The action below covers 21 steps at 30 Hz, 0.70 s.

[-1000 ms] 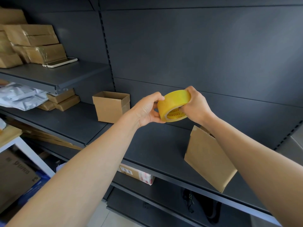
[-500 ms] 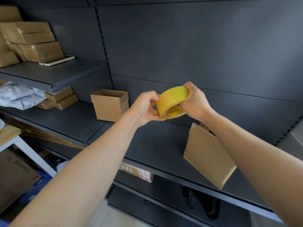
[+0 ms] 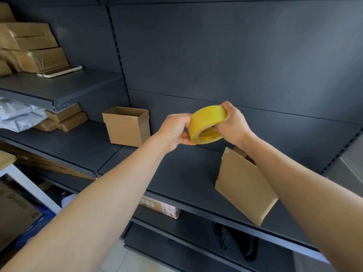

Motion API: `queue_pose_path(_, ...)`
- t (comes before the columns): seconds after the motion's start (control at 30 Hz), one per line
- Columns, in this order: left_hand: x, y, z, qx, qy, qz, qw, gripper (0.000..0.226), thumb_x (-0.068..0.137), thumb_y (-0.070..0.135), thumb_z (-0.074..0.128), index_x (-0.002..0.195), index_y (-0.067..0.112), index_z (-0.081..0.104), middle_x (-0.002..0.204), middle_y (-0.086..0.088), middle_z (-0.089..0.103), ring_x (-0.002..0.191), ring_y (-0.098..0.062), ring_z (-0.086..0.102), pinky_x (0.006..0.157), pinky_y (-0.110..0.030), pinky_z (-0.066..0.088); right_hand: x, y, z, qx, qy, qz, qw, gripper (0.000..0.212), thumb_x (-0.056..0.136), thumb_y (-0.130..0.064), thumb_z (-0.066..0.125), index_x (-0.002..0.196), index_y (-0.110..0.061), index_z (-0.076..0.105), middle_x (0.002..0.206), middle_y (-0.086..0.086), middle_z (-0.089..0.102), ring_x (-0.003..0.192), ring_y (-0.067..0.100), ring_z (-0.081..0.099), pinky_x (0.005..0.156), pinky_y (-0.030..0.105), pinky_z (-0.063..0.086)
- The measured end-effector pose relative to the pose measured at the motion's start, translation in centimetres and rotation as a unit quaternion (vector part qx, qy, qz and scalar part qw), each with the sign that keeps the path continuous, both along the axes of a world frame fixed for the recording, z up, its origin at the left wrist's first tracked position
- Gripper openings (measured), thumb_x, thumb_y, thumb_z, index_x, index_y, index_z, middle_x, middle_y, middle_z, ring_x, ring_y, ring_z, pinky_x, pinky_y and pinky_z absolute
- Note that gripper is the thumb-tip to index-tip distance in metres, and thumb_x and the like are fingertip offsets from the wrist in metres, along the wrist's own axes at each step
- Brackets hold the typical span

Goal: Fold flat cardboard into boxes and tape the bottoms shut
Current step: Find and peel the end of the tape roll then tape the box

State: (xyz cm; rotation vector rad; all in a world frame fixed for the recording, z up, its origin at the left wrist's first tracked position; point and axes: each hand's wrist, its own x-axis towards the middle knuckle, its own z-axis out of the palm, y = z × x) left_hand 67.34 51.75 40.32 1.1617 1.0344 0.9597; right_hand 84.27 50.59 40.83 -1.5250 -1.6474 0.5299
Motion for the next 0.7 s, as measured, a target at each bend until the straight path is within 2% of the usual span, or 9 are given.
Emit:
queue_pose_path(0.07,0.2,-0.1,-0.2,0.006,-0.001,-0.006,1.000,0.021,0.079,-0.002,0.048,0.087,0.007,0.066,0.093,-0.015,0.068,0.084,-0.041,0.068,0.079,-0.054,0.056,0.2,0.1,0.3,0.003,-0.018,-0.003,1.000,0.033,0.078,-0.009,0.068,0.101,-0.020,0.047,0.082,-0.010,0.050,0.072,0.007,0.050,0.054,0.021,0.040)
queue_pose_path(0.13,0.4,-0.1,-0.1,-0.029,-0.046,-0.038,0.998,0.010,0.088,0.011,0.052,0.090,0.012,0.062,0.099,-0.009,0.066,0.087,-0.042,0.068,0.083,-0.055,0.054,0.6,0.2,0.5,-0.009,-0.024,-0.006,1.000,0.034,0.078,-0.009,0.068,0.103,-0.018,0.048,0.082,-0.008,0.051,0.072,0.007,0.051,0.055,0.022,0.043)
queue_pose_path(0.17,0.4,0.0,0.0,-0.039,-0.045,-0.051,0.997,0.012,0.091,0.020,0.056,0.098,0.013,0.062,0.107,-0.007,0.065,0.089,-0.041,0.068,0.085,-0.055,0.053,0.8,0.2,0.5,-0.019,-0.022,-0.008,1.000,0.034,0.078,-0.009,0.069,0.105,-0.016,0.049,0.083,-0.007,0.053,0.073,0.009,0.052,0.058,0.024,0.045)
queue_pose_path(0.27,0.6,0.3,0.1,-0.038,0.028,-0.109,0.993,0.043,0.090,0.037,0.060,0.126,0.014,0.057,0.130,-0.008,0.057,0.096,-0.041,0.067,0.092,-0.056,0.049,1.4,0.2,0.4,-0.050,-0.008,-0.019,0.999,0.037,0.076,-0.006,0.068,0.107,-0.015,0.050,0.085,-0.002,0.056,0.079,0.016,0.056,0.066,0.032,0.050)
queue_pose_path(0.33,0.7,0.2,0.3,-0.049,0.048,-0.149,0.986,0.047,0.092,0.038,0.057,0.133,0.016,0.053,0.135,-0.005,0.054,0.099,-0.042,0.066,0.095,-0.057,0.047,1.7,0.1,0.3,-0.062,0.018,-0.031,0.997,0.034,0.075,-0.003,0.067,0.103,-0.016,0.052,0.081,-0.003,0.056,0.077,0.016,0.056,0.067,0.033,0.049)
queue_pose_path(0.47,1.0,0.5,0.4,-0.055,0.078,-0.169,0.981,0.046,0.094,0.037,0.055,0.135,0.019,0.051,0.143,-0.006,0.048,0.103,-0.043,0.064,0.101,-0.060,0.040,2.4,0.0,-0.1,-0.094,0.083,-0.056,0.991,0.026,0.074,-0.001,0.063,0.090,-0.021,0.055,0.070,-0.004,0.058,0.065,0.012,0.055,0.057,0.026,0.046)
queue_pose_path(0.53,1.1,0.6,0.4,-0.050,0.093,-0.185,0.977,0.041,0.092,0.037,0.056,0.130,0.021,0.055,0.138,-0.005,0.052,0.108,-0.041,0.062,0.103,-0.062,0.036,2.8,-0.1,-0.2,-0.115,0.101,-0.057,0.987,0.027,0.074,-0.001,0.063,0.089,-0.022,0.057,0.070,-0.003,0.058,0.065,0.012,0.056,0.056,0.025,0.046)
queue_pose_path(0.6,1.1,0.6,0.5,-0.036,0.104,-0.185,0.976,0.033,0.090,0.036,0.060,0.121,0.024,0.062,0.121,-0.001,0.063,0.109,-0.035,0.061,0.104,-0.062,0.033,3.1,-0.1,-0.3,-0.131,0.114,-0.058,0.983,0.027,0.074,-0.001,0.064,0.091,-0.021,0.059,0.073,-0.001,0.059,0.066,0.015,0.057,0.057,0.025,0.047)
queue_pose_path(0.7,1.5,0.9,0.4,-0.020,0.086,-0.156,0.984,0.034,0.089,0.030,0.064,0.122,0.025,0.062,0.107,0.002,0.067,0.103,-0.027,0.063,0.106,-0.059,0.033,3.0,0.0,-0.3,-0.125,0.097,-0.074,0.985,0.027,0.075,-0.003,0.064,0.096,-0.019,0.057,0.074,-0.001,0.059,0.066,0.015,0.057,0.055,0.025,0.046)
